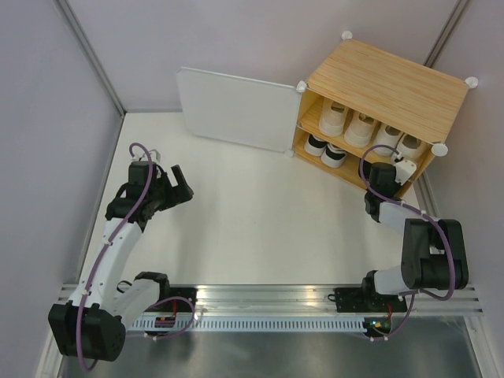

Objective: Place and organize the shoes in the shoe cabinet

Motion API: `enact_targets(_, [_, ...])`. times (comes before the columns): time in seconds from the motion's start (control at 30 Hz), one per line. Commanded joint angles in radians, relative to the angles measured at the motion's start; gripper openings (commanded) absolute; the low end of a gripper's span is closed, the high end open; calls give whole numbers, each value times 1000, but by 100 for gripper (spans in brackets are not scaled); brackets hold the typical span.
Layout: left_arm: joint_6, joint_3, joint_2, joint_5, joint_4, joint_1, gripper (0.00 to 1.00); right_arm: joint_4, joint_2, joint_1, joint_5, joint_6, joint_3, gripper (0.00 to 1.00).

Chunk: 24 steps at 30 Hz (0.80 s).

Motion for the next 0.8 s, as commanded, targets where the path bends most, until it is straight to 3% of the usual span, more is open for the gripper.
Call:
enact_targets(0.0, [37,-1,-8,-10,29,-2,100,74,31,-35,18,-66,35,17])
enact_targets(0.03, [37,1,-6,-9,30,-2,100,85,33,-35,3,-80,35,6])
enact_targets(0.07, [37,1,-8,-9,30,-2,100,92,31,-35,-19,-103,33,1])
enact_targets(0.43, [37,-1,-12,-12,30,-2,100,230,-26,-4,-302,-235,0,1])
enact_targets(0.77, [39,1,-17,-17,30,-2,100,223,-110,48,-422,-280,-26,1])
